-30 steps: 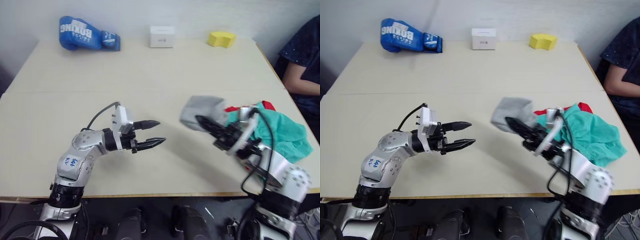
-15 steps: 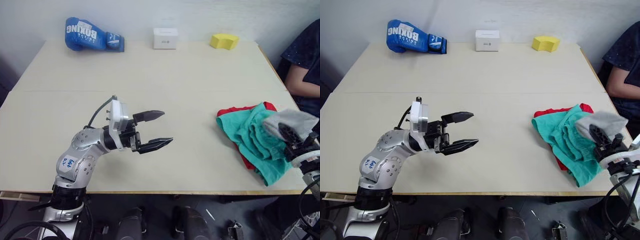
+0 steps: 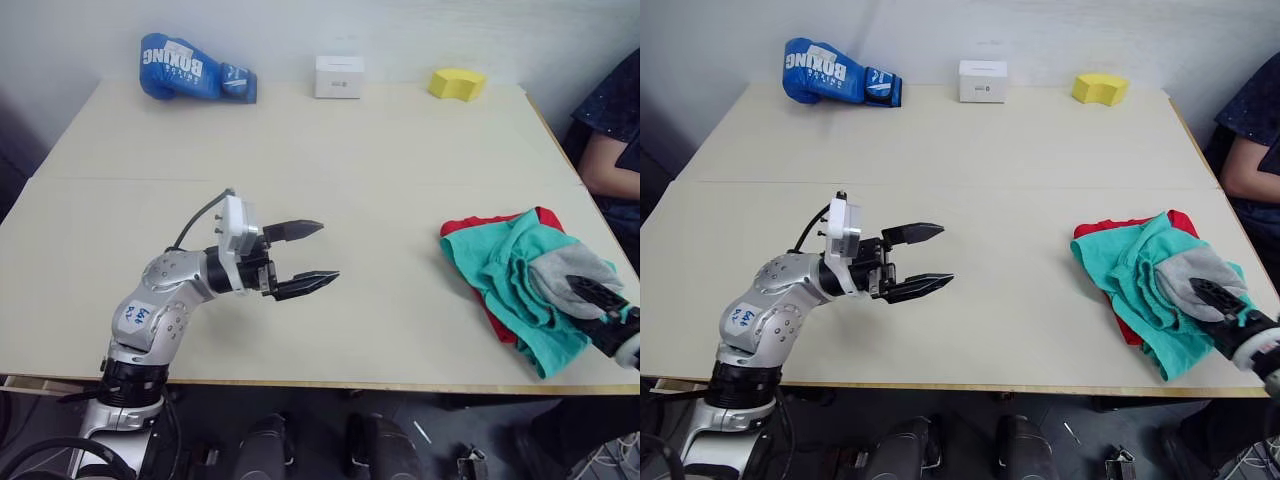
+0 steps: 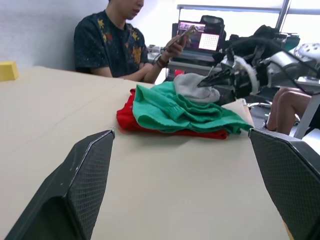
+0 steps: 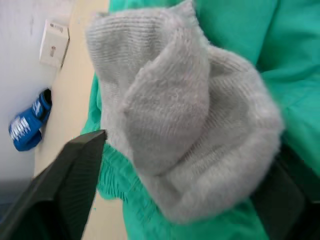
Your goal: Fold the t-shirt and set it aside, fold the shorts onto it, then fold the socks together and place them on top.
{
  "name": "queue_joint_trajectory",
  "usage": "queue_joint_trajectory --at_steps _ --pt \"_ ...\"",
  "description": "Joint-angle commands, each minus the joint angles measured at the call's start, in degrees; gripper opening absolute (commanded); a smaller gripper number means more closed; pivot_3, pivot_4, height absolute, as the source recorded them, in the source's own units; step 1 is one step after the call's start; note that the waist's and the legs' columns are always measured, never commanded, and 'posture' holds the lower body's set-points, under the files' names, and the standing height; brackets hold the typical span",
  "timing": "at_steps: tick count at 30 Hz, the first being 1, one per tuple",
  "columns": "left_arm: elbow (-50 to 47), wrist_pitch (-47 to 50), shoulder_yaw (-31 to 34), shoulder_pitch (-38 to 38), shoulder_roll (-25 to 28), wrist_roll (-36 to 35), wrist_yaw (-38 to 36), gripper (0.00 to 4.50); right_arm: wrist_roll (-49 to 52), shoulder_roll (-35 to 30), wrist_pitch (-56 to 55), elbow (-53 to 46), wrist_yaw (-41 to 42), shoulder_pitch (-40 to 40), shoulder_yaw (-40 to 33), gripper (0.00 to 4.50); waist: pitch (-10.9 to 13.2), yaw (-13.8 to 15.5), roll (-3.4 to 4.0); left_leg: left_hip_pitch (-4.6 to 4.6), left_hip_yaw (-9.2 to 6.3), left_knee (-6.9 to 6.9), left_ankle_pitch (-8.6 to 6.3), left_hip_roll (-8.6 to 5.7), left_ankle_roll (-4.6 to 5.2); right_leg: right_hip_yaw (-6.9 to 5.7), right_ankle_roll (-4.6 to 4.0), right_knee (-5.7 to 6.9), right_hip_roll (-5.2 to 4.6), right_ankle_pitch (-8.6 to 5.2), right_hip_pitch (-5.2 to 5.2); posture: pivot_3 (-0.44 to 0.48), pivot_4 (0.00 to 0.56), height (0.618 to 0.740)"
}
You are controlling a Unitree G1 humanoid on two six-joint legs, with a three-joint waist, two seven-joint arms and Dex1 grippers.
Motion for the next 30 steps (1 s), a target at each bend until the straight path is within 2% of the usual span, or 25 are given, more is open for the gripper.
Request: queue_joint_trajectory --at_steps 1,4,7,9,12,13,16,18,19,21,24,26,30 --pt "0.9 -3.2 1.4 1.2 2.0 1.5 -2.3 4.50 -14.8 -9.0 -0.7 -4.6 15.1 10.0 -0.8 4.47 0.0 0.5 0.01 0.00 0.01 0.02 -0.06 0.00 -0.01 0.02 0.01 -0.04 0.01 -0.01 -0.01 0.000 0.150 0.740" --pt "2.3 -5.8 2.9 2.6 4.2 3.4 -2.6 4.50 -36.0 -14.5 -18.4 -10.2 35.9 23.5 2.5 4.47 0.0 0.6 0.02 -0.03 0.01 0.11 -0.13 0.05 -0.04 0.01 0.06 -0.10 0.13 -0.04 -0.01 0.000 0.150 0.740" --pt "2.8 -7.5 5.0 5.5 6.8 4.7 -2.6 4.50 -49.6 -14.5 -35.7 -11.8 48.7 29.2 1.9 4.47 0.1 0.4 -0.11 -0.02 -0.03 0.10 -0.28 0.25 -0.28 -0.05 0.15 -0.32 0.32 -0.12 0.10 0.000 0.150 0.740" --pt "2.9 -8.2 7.4 8.7 8.2 5.3 -1.5 4.50 -52.9 -14.8 -38.8 -17.6 54.0 30.7 0.0 4.47 0.0 -0.1 -0.02 -0.01 0.11 0.10 -0.43 0.24 -0.43 0.11 0.12 -0.32 0.31 -0.10 0.04 0.000 0.150 0.740" --pt "4.5 -12.0 10.9 15.2 10.0 9.0 0.9 4.50 -58.8 -15.2 -48.2 -27.0 60.3 27.7 4.1 4.47 0.1 -1.1 -0.04 0.04 0.14 0.08 -0.49 0.38 -0.50 0.15 0.06 -0.31 0.35 -0.09 0.01 0.000 0.150 0.740" --pt "5.0 -13.0 11.3 16.5 10.4 10.1 1.3 4.50 -60.8 -14.9 -51.2 -28.0 61.0 25.5 6.4 4.47 0.1 -1.1 -0.11 0.07 0.14 0.08 -0.51 0.43 -0.56 0.15 0.02 -0.30 0.40 -0.07 0.01 0.000 0.150 0.740" --pt "7.9 -19.0 11.5 20.0 13.2 16.2 1.9 4.50 -64.7 -8.3 -62.2 -29.6 59.0 9.7 18.9 4.47 0.3 -1.0 -0.56 0.04 0.06 0.15 -0.48 0.57 -0.73 0.03 -0.33 -0.35 0.47 -0.09 0.00 0.000 0.150 0.740" --pt "9.0 -21.3 12.8 21.2 13.9 17.0 2.0 4.50 -66.2 -3.9 -63.3 -30.3 60.7 0.4 29.0 4.47 0.4 -1.0 -0.53 -0.04 0.02 0.14 -0.44 0.73 -0.81 -0.16 -0.62 -0.68 0.53 0.09 0.05 0.000 0.150 0.740" --pt "9.3 -22.0 13.4 21.6 14.0 17.1 2.4 4.50 -69.4 -1.1 -66.3 -28.9 61.4 -4.4 34.3 4.47 0.4 -1.0 -0.53 -0.04 0.03 0.12 -0.44 0.74 -0.81 -0.17 -0.64 -0.71 0.52 0.11 0.05 0.000 0.150 0.740" --pt "9.6 -23.0 13.9 22.2 13.9 17.4 2.9 4.50 -74.3 2.6 -71.5 -25.8 61.7 -10.2 40.1 4.47 0.5 -0.8 -0.37 -0.05 0.03 0.12 -0.44 0.75 -0.81 -0.17 -0.68 -0.68 0.48 0.09 0.02 0.000 0.150 0.740" --pt "9.0 -22.8 13.8 23.2 13.7 19.0 5.1 4.50 -81.8 13.6 -78.1 -16.0 57.5 -21.3 49.3 4.47 0.5 -1.0 -0.33 -0.04 0.04 0.21 -0.37 0.71 -0.91 -0.20 -0.72 -0.30 0.39 0.08 -0.03 0.000 0.150 0.740" --pt "9.0 -23.3 13.6 23.4 12.7 19.7 6.7 4.50 -85.8 19.1 -83.4 -9.6 54.5 -25.5 52.2 4.47 0.5 -1.2 -0.32 -0.06 0.09 0.41 -0.30 0.72 -0.92 -0.20 -0.76 -0.07 0.40 -0.02 -0.07 0.000 0.150 0.740" --pt "8.4 -24.8 14.0 23.1 10.4 20.3 10.1 4.50 -88.8 23.1 -89.7 -3.3 53.6 -27.5 55.3 4.47 0.5 -0.9 -0.31 -0.04 0.15 0.62 -0.31 0.72 -0.96 -0.19 -0.65 0.37 0.41 -0.30 -0.12 0.000 0.150 0.740"
